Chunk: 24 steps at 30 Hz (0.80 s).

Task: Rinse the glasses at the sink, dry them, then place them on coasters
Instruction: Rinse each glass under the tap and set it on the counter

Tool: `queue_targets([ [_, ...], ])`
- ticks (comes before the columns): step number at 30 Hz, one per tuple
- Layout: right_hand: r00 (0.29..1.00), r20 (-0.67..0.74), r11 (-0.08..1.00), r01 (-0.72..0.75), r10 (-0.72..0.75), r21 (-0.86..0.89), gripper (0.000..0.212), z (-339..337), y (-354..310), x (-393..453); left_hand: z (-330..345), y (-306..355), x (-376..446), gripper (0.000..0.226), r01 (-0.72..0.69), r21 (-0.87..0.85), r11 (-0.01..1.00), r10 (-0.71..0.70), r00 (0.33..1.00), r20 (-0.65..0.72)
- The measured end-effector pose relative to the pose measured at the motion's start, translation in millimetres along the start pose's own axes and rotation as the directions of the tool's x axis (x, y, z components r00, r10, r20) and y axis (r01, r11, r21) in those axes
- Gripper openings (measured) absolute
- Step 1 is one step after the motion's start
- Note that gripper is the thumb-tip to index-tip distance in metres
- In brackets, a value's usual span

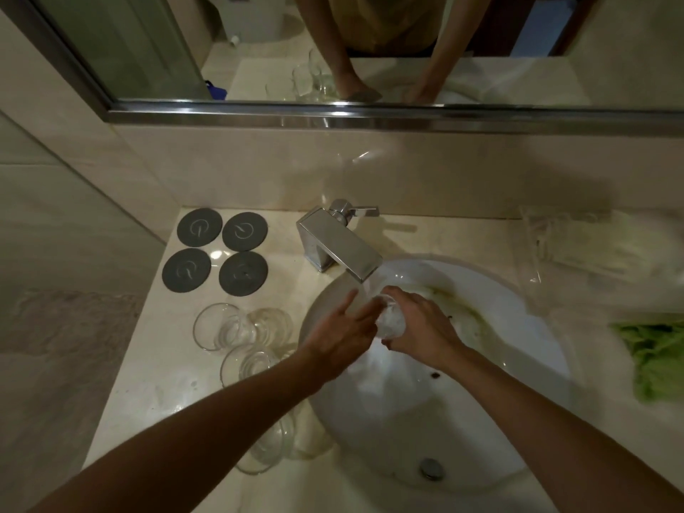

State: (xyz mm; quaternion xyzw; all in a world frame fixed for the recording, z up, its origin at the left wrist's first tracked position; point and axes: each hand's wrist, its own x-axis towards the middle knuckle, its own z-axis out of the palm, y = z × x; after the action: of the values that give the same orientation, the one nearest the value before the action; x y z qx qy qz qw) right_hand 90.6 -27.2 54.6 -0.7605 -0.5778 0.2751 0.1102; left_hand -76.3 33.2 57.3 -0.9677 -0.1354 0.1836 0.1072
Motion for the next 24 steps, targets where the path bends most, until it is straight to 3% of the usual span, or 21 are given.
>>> queue_targets([
  [2,0.999,-0.032,0.997,-0.041,0.043,0.065,0.085,0,-3,1,-2,3,-4,0.057,0.118,-0.201,0.972,-0.125,0.992,-0.02],
  [4,0.994,-0.061,0.985,-0.084,0.094,0.151,0.084,2,-10,0,-4,10,-7,0.05,0.232,-0.558,0.797,-0.338,0.937,-0.093],
  [6,0.99,-0.101,0.976,-0.08,0.102,0.202,0.079,5,-15,1,-5,21,-7,0.033,0.21,-0.855,0.474,-0.584,0.802,-0.126],
  [8,0.988,-0.113,0.974,-0.079,0.105,0.21,0.077,6,-19,2,-12,25,0,0.027,0.189,-0.977,0.102,-0.714,0.698,0.06],
  [9,0.988,-0.11,0.977,-0.082,0.105,0.196,0.078,8,-20,3,-15,22,5,0.026,0.209,-0.978,-0.013,-0.727,0.669,0.152],
  [10,0.99,-0.106,0.982,-0.078,0.097,0.171,0.081,8,-20,4,-16,17,9,0.024,0.248,-0.967,-0.057,-0.723,0.657,0.211],
  [11,0.992,-0.097,0.987,-0.072,0.086,0.142,0.083,9,-20,5,-17,11,11,0.021,0.302,-0.953,-0.026,-0.717,0.659,0.228],
  [14,0.995,-0.086,0.997,-0.047,0.052,0.063,0.085,6,-16,7,-13,-7,17,0.011,0.37,-0.916,0.154,-0.721,0.676,0.152],
  [16,0.997,-0.067,0.999,-0.028,0.03,0.025,0.085,0,-12,10,-10,-15,26,0.018,0.417,-0.87,0.265,-0.705,0.699,0.121],
  [19,0.999,-0.038,1.0,0.021,-0.021,-0.015,0.081,-5,-10,12,-8,-18,37,0.028,0.481,-0.823,0.302,-0.696,0.701,0.155],
  [22,0.997,-0.063,0.996,0.03,-0.035,-0.078,0.078,-5,-11,13,1,-10,35,0.006,0.409,-0.908,0.089,-0.691,0.682,0.239],
  [23,0.997,-0.074,0.998,0.012,-0.016,-0.06,0.081,-3,-11,13,-1,-6,34,0.015,0.365,-0.929,-0.052,-0.638,0.704,0.312],
  [24,0.996,-0.091,1.0,-0.015,0.014,-0.011,0.083,-2,-12,12,-2,-2,34,0.032,0.313,-0.911,-0.269,-0.536,0.738,0.411],
])
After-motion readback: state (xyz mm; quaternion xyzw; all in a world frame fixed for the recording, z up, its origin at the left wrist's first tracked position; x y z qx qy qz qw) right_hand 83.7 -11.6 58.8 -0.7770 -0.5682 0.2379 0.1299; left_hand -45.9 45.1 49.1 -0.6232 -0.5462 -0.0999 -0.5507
